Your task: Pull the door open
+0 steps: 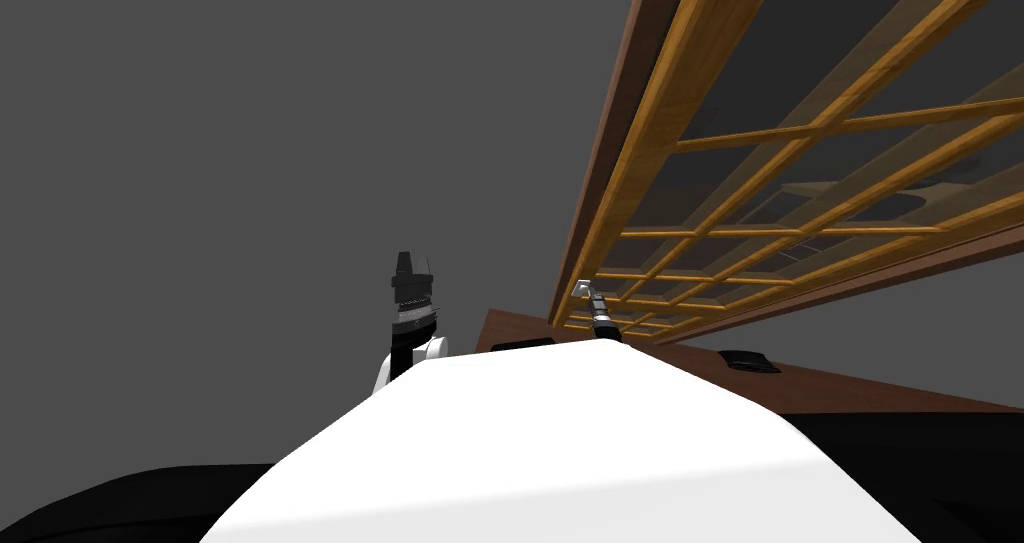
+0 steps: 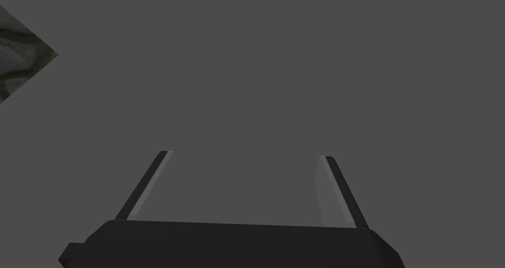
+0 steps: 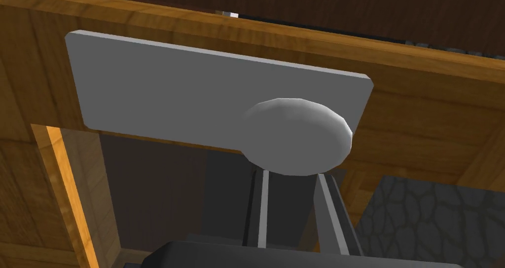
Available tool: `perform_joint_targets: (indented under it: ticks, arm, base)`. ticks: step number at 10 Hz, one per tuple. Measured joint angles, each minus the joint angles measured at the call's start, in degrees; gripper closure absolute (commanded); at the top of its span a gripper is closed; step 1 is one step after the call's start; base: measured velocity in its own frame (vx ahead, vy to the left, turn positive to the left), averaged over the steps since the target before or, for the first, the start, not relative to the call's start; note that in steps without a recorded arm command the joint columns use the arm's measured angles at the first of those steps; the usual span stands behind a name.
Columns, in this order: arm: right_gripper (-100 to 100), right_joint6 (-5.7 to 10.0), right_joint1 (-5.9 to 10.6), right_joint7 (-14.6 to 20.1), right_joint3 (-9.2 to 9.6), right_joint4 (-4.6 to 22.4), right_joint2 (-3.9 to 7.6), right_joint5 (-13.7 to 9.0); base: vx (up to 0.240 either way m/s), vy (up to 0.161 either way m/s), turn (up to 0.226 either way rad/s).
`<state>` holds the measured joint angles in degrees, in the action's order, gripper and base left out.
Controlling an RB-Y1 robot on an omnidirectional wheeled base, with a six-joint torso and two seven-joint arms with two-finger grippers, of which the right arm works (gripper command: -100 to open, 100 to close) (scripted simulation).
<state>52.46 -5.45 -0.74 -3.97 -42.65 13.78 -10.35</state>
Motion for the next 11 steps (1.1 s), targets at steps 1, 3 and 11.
perform_joint_targets:
  ticks: [1,3,11]
  arm:
    - [100,0.29,0.22,1.50,0.16,0.59,0.14,-0.51]
    - [100,0.03,-0.04,4.10,0.39,0.29,0.28,-1.31]
    - [-100,-0.85,0.05,15.51,2.08,-0.67,0.20,-5.75]
  base:
    - [-0.026,-0.005,0.034]
    - [-0.035,-0.006,0.077]
    - [-0.040,0.006,0.034]
